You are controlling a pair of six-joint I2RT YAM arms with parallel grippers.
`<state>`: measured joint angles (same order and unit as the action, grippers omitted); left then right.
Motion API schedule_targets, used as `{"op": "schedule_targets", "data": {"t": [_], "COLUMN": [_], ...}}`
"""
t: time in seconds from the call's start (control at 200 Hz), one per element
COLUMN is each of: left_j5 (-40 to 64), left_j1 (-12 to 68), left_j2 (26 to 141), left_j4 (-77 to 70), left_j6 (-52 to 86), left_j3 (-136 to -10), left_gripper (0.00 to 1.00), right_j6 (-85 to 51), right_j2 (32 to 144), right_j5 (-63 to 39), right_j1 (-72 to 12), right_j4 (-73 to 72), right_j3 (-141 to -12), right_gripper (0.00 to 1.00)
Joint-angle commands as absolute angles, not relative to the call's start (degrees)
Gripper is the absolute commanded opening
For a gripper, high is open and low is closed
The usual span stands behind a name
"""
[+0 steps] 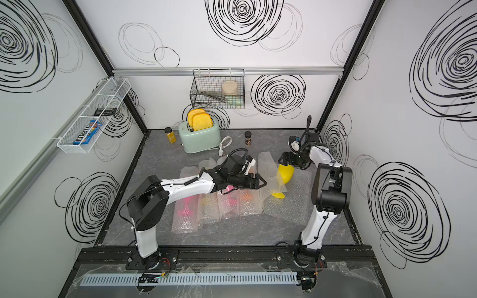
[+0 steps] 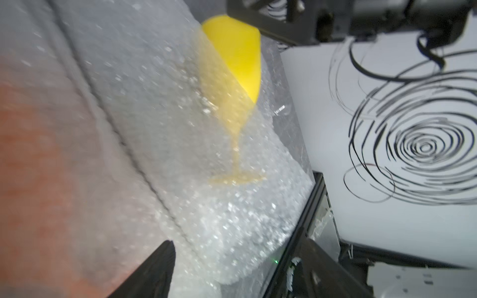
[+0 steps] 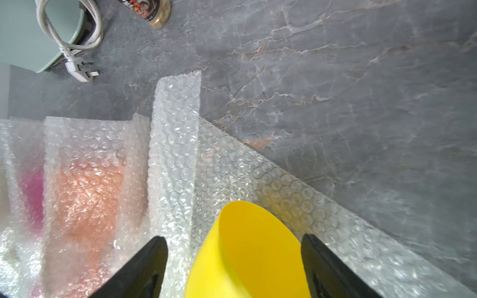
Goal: Unpack wine glasses from bubble wrap
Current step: Pick up the wine glass from the bubble wrap.
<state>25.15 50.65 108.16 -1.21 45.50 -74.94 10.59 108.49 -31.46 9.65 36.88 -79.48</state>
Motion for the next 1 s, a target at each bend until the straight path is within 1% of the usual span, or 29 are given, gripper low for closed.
{"op": "schedule_targets", "data": {"t": [0.0, 0.165, 0.245, 0.355, 0.49, 0.621, 0.671, 0.781, 0.961, 0.996], "left_j5": [29.4, 33.6, 32.7, 30.6, 24.7, 20.9, 19.8, 19.0, 15.4, 14.6], "left_j1": [53.6, 58.4, 60.4, 60.4, 61.2, 60.4, 60.3, 59.6, 58.8, 58.7], "left_j2": [106.1, 108.6, 111.9, 114.0, 115.9, 119.3, 120.2, 120.9, 121.2, 121.4], "left_j4": [-6.3, -13.0, -13.6, -15.0, -8.8, -6.4, -5.0, -3.9, -0.9, -0.3], "left_j6": [49.6, 54.3, 54.7, 55.8, 50.3, 47.5, 45.9, 44.6, 40.7, 39.8], "left_j3": [-73.2, -72.1, -72.5, -72.4, -77.9, -81.2, -82.2, -83.0, -84.2, -84.3], "left_gripper": [0.8, 0.81, 0.8, 0.78, 0.78, 0.78, 0.78, 0.78, 0.79, 0.79], "right_j6": [12.1, 10.3, 9.0, 8.0, 7.5, 6.8, 6.2, 5.8, 4.4, 4.2], "right_j2": [106.7, 105.4, 104.8, 102.8, 101.9, 99.9, 98.9, 96.4, 94.5, 94.2], "right_j5": [-34.3, -33.8, -34.6, -34.4, -35.5, -34.9, -35.9, -36.7, -39.9, -40.7], "right_j1": [9.5, 9.4, 9.4, 9.3, 8.7, 8.3, 8.1, 7.2, 7.1, 7.1], "right_j4": [38.1, 36.4, 36.4, 35.1, 35.2, 35.1, 34.6, 33.1, 31.5, 31.2], "right_j3": [-76.9, -74.1, -74.1, -71.8, -70.9, -68.7, -67.6, -64.4, -61.7, -61.1], "right_gripper": [0.85, 0.8, 0.77, 0.77, 0.76, 0.75, 0.73, 0.72, 0.6, 0.59]}}
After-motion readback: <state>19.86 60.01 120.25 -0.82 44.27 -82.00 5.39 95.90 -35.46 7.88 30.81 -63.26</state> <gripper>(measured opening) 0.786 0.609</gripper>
